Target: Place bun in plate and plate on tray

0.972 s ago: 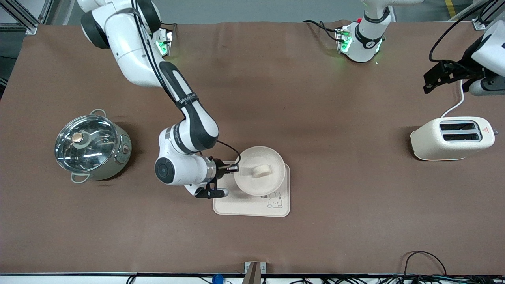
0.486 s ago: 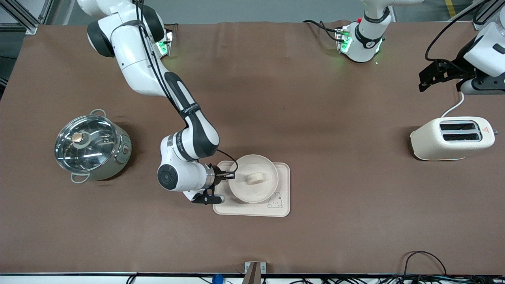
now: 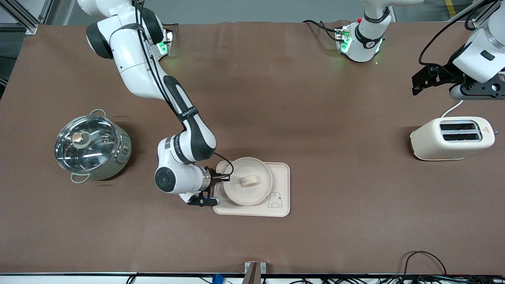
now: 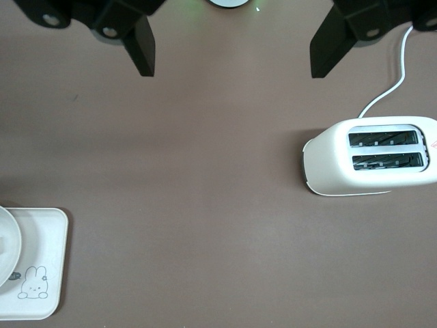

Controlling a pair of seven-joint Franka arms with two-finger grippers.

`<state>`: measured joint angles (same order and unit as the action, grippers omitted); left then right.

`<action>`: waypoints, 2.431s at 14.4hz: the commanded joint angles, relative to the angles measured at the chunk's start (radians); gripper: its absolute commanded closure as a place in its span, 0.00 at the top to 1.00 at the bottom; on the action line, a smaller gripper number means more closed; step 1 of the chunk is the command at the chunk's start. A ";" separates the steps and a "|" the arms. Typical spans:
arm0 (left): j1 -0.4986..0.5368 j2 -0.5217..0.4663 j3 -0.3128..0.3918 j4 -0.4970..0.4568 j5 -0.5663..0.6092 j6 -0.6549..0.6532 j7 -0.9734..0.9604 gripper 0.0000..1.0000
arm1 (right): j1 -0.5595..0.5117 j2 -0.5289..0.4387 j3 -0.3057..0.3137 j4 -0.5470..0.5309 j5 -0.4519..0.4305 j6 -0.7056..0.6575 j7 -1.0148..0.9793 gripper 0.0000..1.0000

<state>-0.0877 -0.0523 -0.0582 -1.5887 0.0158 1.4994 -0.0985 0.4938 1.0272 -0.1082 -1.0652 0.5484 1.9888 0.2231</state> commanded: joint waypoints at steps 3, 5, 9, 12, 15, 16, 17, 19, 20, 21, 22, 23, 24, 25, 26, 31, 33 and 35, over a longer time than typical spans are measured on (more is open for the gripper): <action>0.011 0.011 0.003 0.026 -0.017 0.007 0.013 1.00 | -0.001 0.017 0.013 0.019 -0.008 0.040 0.015 0.00; 0.016 0.009 0.006 0.029 -0.017 0.007 0.013 1.00 | -0.004 0.031 0.015 0.019 -0.007 0.064 0.013 0.00; 0.016 0.009 0.009 0.032 -0.016 0.007 0.014 1.00 | -0.012 0.034 0.015 0.019 -0.004 0.065 0.013 0.05; 0.016 0.005 0.011 0.029 -0.016 0.005 0.013 1.00 | -0.023 0.030 0.016 0.019 0.001 0.067 0.015 0.63; 0.017 0.006 0.011 0.029 -0.016 0.007 0.011 1.00 | -0.038 -0.005 0.016 0.019 0.050 0.062 0.016 0.92; 0.017 0.006 0.011 0.030 -0.017 0.007 0.013 1.00 | -0.049 -0.022 0.015 0.019 0.050 0.053 0.012 1.00; 0.017 0.006 0.011 0.030 -0.017 0.007 0.011 1.00 | -0.072 -0.041 0.015 0.018 0.047 0.042 0.010 1.00; 0.019 0.005 0.011 0.030 -0.017 0.007 0.011 1.00 | -0.102 -0.082 0.009 0.019 0.022 -0.030 -0.002 1.00; 0.019 0.003 0.012 0.030 -0.017 0.007 0.011 1.00 | -0.135 -0.091 0.009 0.021 0.019 -0.045 -0.007 1.00; 0.019 0.003 0.012 0.030 -0.017 0.005 0.011 1.00 | -0.182 -0.119 0.009 0.019 0.019 -0.077 -0.010 1.00; 0.020 0.002 0.012 0.030 -0.017 0.005 0.011 1.00 | -0.223 -0.157 0.009 0.019 0.012 -0.147 -0.025 1.00; 0.020 0.002 0.012 0.030 -0.017 0.007 0.013 1.00 | -0.256 -0.198 0.007 0.019 -0.001 -0.239 -0.043 1.00; 0.020 0.002 0.012 0.030 -0.016 0.007 0.013 1.00 | -0.291 -0.243 0.004 0.019 -0.022 -0.308 -0.051 1.00; 0.020 0.003 0.012 0.030 -0.016 0.007 0.011 1.00 | -0.319 -0.298 0.002 0.018 -0.062 -0.373 -0.051 1.00; 0.020 0.003 0.012 0.030 -0.016 0.007 0.011 1.00 | -0.333 -0.340 0.001 0.018 -0.109 -0.434 -0.051 1.00; 0.019 0.002 0.012 0.027 -0.017 0.005 0.013 1.00 | -0.371 -0.580 0.002 0.016 -0.339 -0.681 -0.070 1.00; 0.019 0.000 0.012 0.027 -0.016 0.004 0.013 1.00 | -0.379 -0.709 0.009 -0.086 -0.424 -0.691 -0.076 1.00; 0.019 -0.001 0.012 0.027 -0.016 0.002 0.013 1.00 | -0.391 -0.855 0.010 -0.230 -0.502 -0.639 -0.082 1.00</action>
<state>-0.0724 -0.0488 -0.0491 -1.5693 0.0157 1.5067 -0.0985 0.1256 0.3501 -0.1211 -1.0728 0.1186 1.2857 0.1621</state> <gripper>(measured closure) 0.000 0.000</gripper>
